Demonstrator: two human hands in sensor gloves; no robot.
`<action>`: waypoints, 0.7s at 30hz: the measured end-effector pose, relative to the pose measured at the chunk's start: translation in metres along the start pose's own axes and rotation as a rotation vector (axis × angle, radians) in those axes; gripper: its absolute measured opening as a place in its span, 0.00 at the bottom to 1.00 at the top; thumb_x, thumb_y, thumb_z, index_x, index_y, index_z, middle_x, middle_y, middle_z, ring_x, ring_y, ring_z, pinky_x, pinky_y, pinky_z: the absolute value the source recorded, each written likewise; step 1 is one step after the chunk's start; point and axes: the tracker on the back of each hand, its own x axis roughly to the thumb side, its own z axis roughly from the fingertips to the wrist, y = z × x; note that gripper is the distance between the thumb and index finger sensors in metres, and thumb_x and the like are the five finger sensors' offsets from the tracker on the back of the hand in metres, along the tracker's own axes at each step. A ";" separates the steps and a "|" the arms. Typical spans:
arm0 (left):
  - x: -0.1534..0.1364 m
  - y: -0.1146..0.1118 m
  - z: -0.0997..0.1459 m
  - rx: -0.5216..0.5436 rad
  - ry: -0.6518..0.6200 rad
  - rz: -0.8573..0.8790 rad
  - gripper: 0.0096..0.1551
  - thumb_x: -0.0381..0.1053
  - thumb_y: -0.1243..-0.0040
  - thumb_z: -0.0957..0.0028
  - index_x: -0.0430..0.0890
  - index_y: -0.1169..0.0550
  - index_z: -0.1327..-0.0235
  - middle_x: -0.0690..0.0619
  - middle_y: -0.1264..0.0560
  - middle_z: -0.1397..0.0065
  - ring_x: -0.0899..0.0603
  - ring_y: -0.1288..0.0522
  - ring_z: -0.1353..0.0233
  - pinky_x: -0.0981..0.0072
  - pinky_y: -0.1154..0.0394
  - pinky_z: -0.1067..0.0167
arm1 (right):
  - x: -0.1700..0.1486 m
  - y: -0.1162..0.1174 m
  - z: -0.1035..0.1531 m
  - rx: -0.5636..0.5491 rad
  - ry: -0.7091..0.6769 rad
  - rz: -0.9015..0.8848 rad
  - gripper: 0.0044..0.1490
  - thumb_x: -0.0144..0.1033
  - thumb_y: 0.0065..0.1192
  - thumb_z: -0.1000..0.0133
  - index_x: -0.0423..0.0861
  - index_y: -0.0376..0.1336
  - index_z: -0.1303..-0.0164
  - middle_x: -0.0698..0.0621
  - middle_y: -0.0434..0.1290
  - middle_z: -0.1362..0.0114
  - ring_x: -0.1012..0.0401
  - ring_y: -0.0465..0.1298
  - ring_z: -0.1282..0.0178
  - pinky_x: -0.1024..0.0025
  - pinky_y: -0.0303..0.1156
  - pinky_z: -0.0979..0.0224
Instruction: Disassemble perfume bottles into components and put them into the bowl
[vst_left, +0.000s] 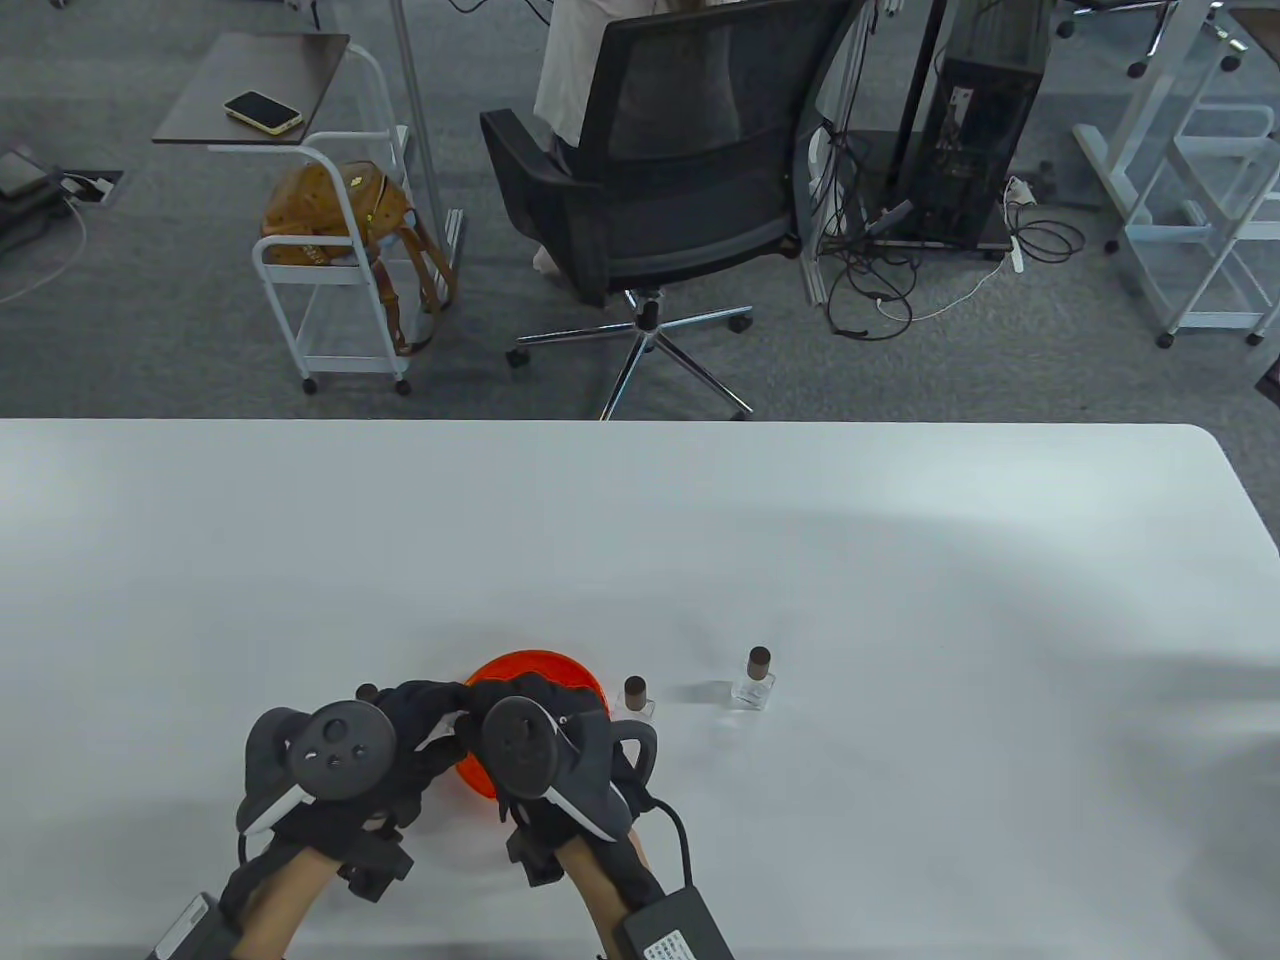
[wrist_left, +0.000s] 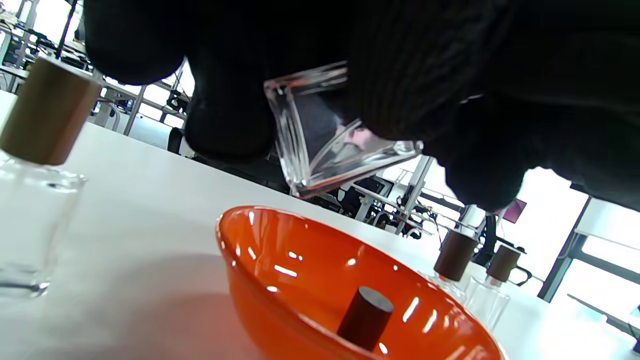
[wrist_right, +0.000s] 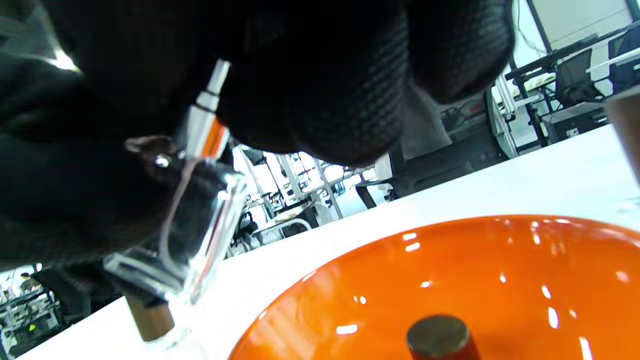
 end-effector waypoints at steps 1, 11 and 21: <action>0.001 0.000 0.000 0.007 0.000 -0.001 0.30 0.52 0.28 0.56 0.49 0.17 0.38 0.45 0.14 0.35 0.39 0.12 0.44 0.39 0.24 0.41 | 0.000 0.000 0.000 0.011 -0.009 0.004 0.25 0.51 0.69 0.59 0.61 0.73 0.50 0.59 0.83 0.47 0.67 0.87 0.58 0.53 0.78 0.36; 0.001 0.000 0.000 0.010 -0.006 0.009 0.30 0.52 0.28 0.56 0.48 0.18 0.38 0.44 0.15 0.35 0.39 0.12 0.44 0.39 0.23 0.41 | -0.002 0.000 0.000 0.039 -0.017 -0.015 0.27 0.50 0.68 0.57 0.60 0.71 0.47 0.58 0.82 0.47 0.67 0.86 0.59 0.53 0.78 0.36; 0.001 -0.001 -0.001 0.012 -0.003 0.012 0.30 0.52 0.28 0.56 0.48 0.17 0.38 0.44 0.15 0.35 0.39 0.12 0.44 0.39 0.24 0.41 | -0.003 -0.001 0.000 0.047 -0.016 -0.023 0.27 0.50 0.69 0.58 0.60 0.70 0.46 0.58 0.82 0.46 0.67 0.86 0.58 0.53 0.78 0.36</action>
